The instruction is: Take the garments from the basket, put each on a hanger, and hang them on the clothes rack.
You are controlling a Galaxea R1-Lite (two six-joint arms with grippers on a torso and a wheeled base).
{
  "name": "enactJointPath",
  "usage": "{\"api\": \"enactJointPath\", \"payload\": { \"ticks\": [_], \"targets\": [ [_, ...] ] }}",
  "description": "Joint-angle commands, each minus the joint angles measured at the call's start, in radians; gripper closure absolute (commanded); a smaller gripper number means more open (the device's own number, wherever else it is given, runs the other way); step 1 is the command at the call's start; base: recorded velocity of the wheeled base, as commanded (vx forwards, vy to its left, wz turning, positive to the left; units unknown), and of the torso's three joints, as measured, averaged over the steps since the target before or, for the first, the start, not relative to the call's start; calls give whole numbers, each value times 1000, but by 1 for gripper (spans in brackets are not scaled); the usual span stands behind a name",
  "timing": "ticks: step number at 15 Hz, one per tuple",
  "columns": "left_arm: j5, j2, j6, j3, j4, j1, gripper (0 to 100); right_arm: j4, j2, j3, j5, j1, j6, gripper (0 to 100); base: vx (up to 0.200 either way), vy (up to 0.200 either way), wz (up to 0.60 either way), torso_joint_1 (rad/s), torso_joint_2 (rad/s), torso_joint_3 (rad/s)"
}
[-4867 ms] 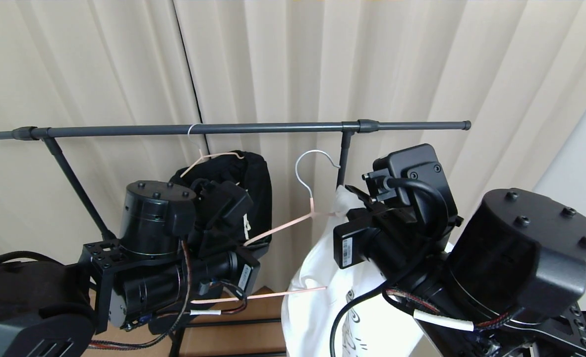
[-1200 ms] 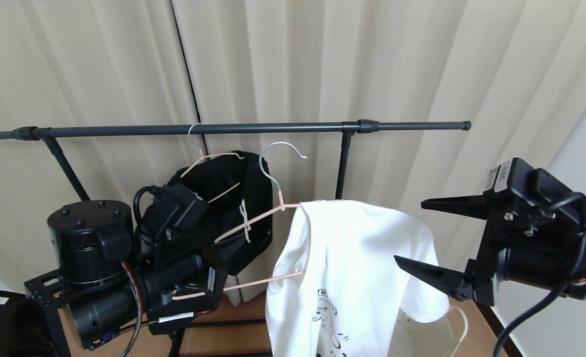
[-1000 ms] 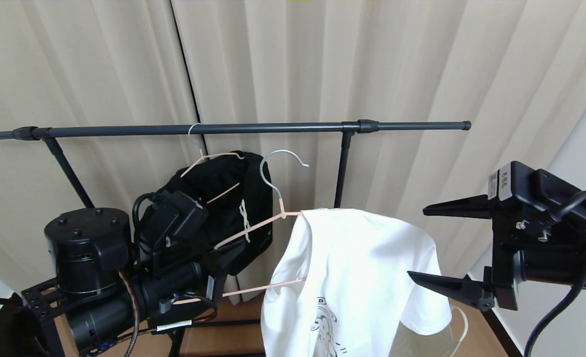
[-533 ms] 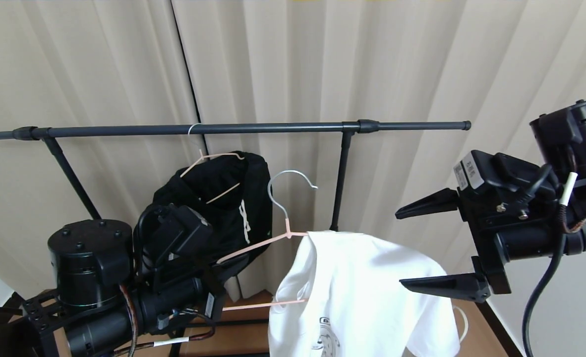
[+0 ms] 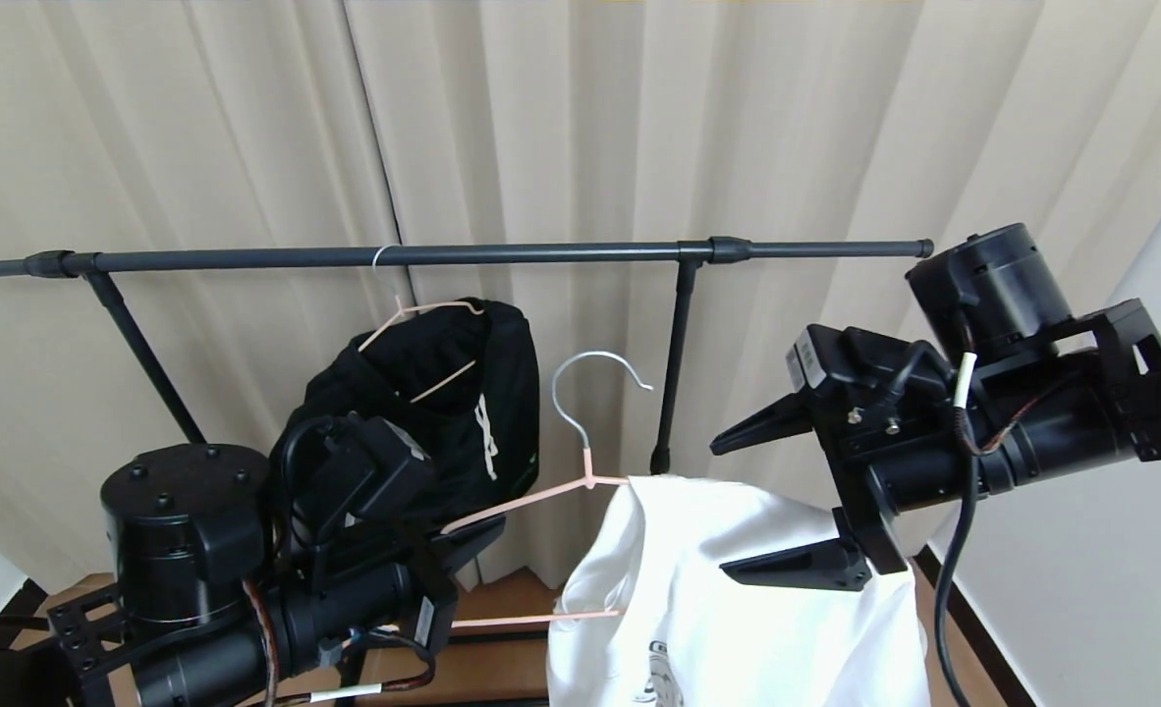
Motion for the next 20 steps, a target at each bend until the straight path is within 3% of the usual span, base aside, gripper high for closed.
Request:
{"api": "enactJointPath", "payload": {
  "ticks": [1, 8, 9, 20],
  "targets": [
    [1, -5, 0, -1, 0, -1, 100, 0, 58, -26, 0, 16, 1, 0, 0, 0, 0, 0, 0, 0],
    [2, -11, -2, -1, 0, -1, 100, 7, 58, -34, -3, 18, 0, 0, 0, 0, 0, 0, 0, 0],
    [2, -13, -2, -1, 0, -1, 100, 7, 56, -33, -3, 18, 0, 100, 0, 0, 0, 0, 0, 0],
    [1, -13, -3, -6, 0, -1, 100, 14, 3, -17, -5, 18, 1, 100, 0, 0, 0, 0, 0, 0]
  ]
}}
